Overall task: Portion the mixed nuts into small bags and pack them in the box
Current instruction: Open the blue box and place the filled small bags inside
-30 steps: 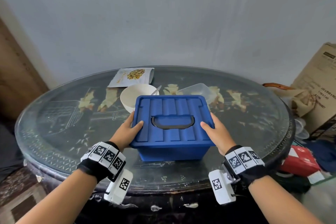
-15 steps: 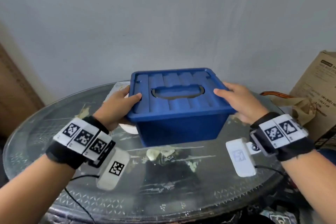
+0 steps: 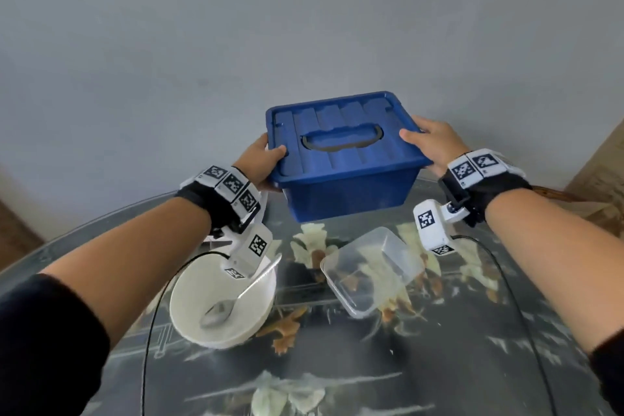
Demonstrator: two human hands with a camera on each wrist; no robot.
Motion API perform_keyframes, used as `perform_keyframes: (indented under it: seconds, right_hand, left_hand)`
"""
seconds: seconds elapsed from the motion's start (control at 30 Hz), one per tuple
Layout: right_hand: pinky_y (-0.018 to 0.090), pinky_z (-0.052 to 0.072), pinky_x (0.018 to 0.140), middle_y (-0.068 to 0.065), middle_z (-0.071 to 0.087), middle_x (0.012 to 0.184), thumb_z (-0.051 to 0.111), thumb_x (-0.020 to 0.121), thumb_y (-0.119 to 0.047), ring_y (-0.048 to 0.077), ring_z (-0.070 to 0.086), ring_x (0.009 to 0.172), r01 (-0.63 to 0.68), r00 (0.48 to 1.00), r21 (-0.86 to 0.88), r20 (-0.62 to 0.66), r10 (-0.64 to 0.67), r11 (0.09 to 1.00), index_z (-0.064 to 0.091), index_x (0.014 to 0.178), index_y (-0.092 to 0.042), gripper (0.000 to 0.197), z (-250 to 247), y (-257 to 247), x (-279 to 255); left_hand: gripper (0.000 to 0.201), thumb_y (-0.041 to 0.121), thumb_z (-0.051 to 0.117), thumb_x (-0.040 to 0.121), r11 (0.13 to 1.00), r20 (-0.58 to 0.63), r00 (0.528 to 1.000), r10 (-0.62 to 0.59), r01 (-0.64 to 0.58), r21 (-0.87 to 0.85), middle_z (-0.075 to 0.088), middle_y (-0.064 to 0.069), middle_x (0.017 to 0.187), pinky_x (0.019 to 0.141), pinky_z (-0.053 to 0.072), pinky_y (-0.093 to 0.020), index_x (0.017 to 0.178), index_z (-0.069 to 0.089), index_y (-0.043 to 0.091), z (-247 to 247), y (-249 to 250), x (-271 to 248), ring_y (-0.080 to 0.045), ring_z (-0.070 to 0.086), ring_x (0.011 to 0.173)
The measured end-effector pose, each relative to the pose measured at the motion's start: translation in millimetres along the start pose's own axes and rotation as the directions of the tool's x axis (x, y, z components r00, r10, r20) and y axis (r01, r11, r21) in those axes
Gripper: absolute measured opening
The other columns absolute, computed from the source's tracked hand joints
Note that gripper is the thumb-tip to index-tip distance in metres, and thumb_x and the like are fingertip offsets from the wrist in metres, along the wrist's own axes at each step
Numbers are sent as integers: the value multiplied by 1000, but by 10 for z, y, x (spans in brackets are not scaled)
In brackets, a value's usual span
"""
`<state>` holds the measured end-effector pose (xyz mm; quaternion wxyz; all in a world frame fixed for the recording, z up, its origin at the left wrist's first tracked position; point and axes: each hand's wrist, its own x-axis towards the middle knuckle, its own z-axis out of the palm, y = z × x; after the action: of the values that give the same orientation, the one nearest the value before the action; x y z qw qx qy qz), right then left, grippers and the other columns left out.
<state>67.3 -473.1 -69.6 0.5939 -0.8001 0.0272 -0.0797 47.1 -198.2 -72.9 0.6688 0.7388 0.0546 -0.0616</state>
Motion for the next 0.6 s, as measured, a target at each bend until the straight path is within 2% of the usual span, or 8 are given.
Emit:
perform_keyframes:
  seconds: [0.1,0.17,0.23,0.37,0.43,0.5,0.57,0.6]
  right_hand:
    - [49,49,93,12,66,110,62,88,-14,31,63,101,-33,999,-34,-22,33,999,63,117,-17,30,65,310,385]
    - [48,49,94,11,67,110,62,88,-15,30,63,101,-58,998,-42,-15,58,997,64,116,-21,30,121,511,528]
    - [48,49,94,11,68,109,62,87,-14,30,64,101,-74,997,-46,3,74,996,65,112,-26,28,189,676,591]
    - [48,49,94,14,67,107,61,88,-9,31,63,100,-118,993,-12,3,118,993,67,105,-19,21,302,979,611]
    - [48,49,93,11,67,104,61,88,-9,31,64,99,-136,991,0,6,136,991,66,101,-23,20,350,1105,596]
    - [48,50,91,9,67,104,60,88,-7,31,64,99,-156,987,36,-19,157,987,66,106,-20,23,373,1191,572]
    - [46,51,90,8,66,105,59,89,-8,30,64,98,-150,987,51,-46,153,987,64,113,-17,27,391,1241,552]
    - [45,52,89,7,66,104,59,89,-10,29,64,97,-134,990,7,-47,135,991,64,111,-19,25,392,1242,543]
  left_hand:
    - [36,10,39,98,998,13,998,-65,65,-2,51,-13,124,72,48,-63,133,37,18,99,-148,385,-35,57,99]
    - [37,8,39,97,995,22,995,-98,98,0,49,-15,127,77,46,-66,133,36,17,150,-302,587,-37,54,106]
    - [38,7,39,97,992,21,992,-124,125,-12,49,-14,124,71,47,-62,134,35,15,179,-479,743,-35,54,103]
    - [38,7,40,97,985,44,986,-163,160,67,51,-12,125,71,50,-57,134,34,13,170,-771,950,-33,55,106]
    - [39,6,41,96,980,56,981,-184,179,85,50,-14,123,61,51,-53,133,33,10,160,-843,993,-33,56,104]
    - [41,7,44,95,975,50,977,-206,200,95,46,-14,122,51,49,-45,133,30,10,162,-883,1009,-32,54,100]
    - [43,7,46,95,974,47,977,-207,201,108,44,-11,122,51,48,-43,134,28,11,161,-908,1013,-30,53,100]
    - [44,7,46,95,974,48,978,-205,199,111,44,-11,122,54,49,-44,134,27,11,167,-913,1007,-30,53,101]
